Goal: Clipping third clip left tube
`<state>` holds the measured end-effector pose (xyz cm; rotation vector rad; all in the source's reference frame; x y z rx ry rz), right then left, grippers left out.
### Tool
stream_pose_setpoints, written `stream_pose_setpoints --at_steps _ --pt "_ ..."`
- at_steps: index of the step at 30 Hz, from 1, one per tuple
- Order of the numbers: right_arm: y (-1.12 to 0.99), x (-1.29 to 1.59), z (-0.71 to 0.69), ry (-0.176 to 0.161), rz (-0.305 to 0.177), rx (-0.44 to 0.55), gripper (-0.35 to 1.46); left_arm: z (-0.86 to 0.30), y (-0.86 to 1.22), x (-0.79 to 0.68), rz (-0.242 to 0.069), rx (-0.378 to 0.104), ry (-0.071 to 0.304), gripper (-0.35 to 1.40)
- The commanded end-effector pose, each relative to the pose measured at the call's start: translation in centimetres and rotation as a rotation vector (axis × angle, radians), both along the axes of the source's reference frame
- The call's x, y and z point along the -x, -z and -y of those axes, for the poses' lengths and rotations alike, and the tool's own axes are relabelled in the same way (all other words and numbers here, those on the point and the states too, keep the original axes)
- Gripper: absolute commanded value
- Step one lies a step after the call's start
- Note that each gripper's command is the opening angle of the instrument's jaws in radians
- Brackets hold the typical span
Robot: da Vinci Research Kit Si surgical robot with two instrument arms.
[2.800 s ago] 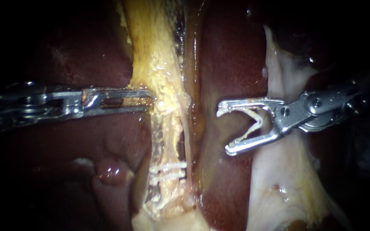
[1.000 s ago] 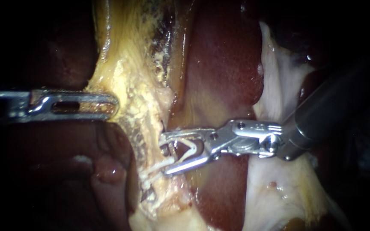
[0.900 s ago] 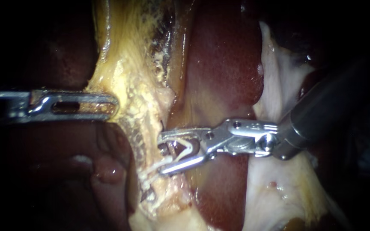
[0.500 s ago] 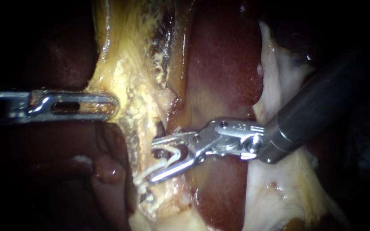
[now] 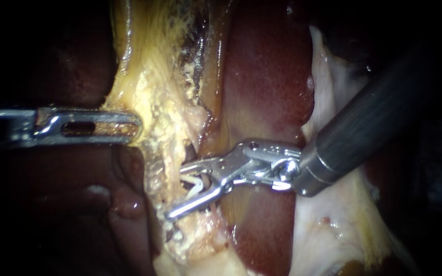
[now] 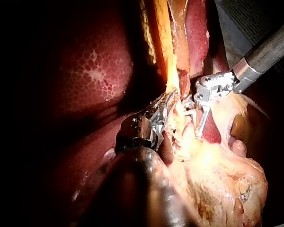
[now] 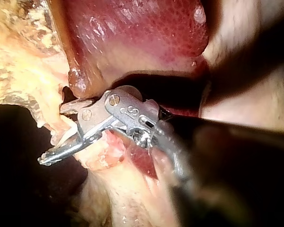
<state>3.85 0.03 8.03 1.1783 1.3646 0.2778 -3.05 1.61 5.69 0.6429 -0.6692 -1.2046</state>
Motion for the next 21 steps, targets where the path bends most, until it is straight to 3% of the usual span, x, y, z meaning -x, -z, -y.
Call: stream_pose_setpoints --at_steps 1,7,10,21 --pt "0.02 0.0 0.0 0.005 -0.012 -0.01 0.54 0.0 -0.01 0.0 0.0 0.0 0.0 -0.35" --pt "0.05 -0.02 -0.01 -0.003 -0.027 -0.041 0.53 -0.01 -0.03 -0.01 0.0 0.001 -0.001 -0.35" --pt "0.05 -0.03 -0.09 -0.021 -0.026 -0.068 0.53 0.0 -0.04 -0.01 0.0 0.001 -0.001 -0.35" --pt "0.08 0.01 -0.45 -0.061 0.053 -0.186 0.48 0.0 -0.04 -0.01 0.0 0.001 -0.001 -0.35"
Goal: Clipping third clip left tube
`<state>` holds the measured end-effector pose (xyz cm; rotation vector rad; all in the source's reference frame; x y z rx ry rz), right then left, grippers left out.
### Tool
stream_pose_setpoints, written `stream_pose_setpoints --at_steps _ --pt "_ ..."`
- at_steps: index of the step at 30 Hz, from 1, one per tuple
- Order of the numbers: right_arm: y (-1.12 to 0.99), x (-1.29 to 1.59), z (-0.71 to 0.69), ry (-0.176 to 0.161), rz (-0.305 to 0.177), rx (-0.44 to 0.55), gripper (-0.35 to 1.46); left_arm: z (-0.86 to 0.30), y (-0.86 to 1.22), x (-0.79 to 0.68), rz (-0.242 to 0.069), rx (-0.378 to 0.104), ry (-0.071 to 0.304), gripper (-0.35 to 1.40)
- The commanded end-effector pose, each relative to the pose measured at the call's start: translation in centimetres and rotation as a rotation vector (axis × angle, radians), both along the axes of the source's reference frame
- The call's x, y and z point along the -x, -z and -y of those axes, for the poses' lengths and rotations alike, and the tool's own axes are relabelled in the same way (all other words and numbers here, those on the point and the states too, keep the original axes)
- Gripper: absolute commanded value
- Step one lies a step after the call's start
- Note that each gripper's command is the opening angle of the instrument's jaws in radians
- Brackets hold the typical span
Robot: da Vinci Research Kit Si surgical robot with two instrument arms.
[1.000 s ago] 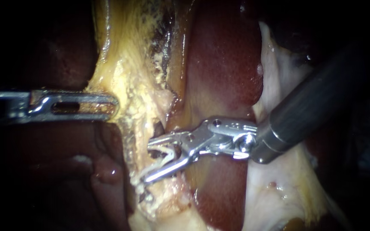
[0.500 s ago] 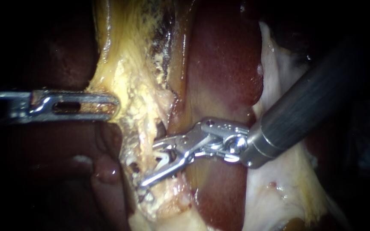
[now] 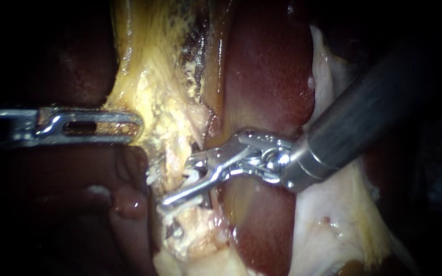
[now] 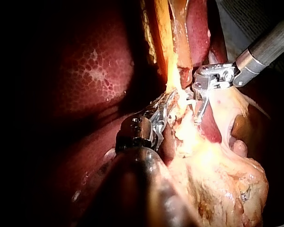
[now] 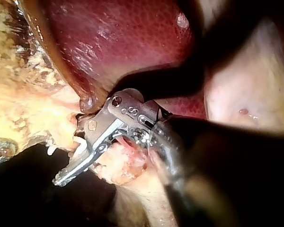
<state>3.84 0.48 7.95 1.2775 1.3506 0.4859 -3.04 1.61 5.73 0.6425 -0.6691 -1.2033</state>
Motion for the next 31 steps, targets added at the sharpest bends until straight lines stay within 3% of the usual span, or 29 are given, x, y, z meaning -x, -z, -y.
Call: stream_pose_setpoints --at_steps 1,7,10,11,14,16,31 --pt "0.0 0.0 -0.01 -0.002 0.006 -0.008 0.48 0.0 0.0 0.0 0.0 0.0 0.0 -0.35" --pt "-0.01 0.01 -0.03 0.003 0.03 -0.057 0.35 0.0 0.0 0.0 0.0 0.0 0.0 -0.35" --pt "-0.03 0.06 -0.03 0.004 0.041 -0.065 -0.19 0.0 0.0 0.0 0.0 0.0 0.0 -0.35" --pt "-0.03 0.09 -0.03 0.011 0.077 -0.061 -0.35 0.0 0.0 0.0 0.0 0.0 0.0 -0.35" --pt "-0.06 0.14 -0.02 0.027 0.173 -0.081 -0.35 0.0 0.0 0.0 0.0 0.0 0.0 -0.35" --pt "-0.08 0.16 -0.01 0.032 0.2 -0.102 -0.35 0.0 0.0 0.0 0.0 0.0 0.0 -0.35" --pt "-0.09 0.18 0.0 0.044 0.198 -0.102 -0.35 0.0 0.0 0.0 0.0 0.0 0.0 -0.35"
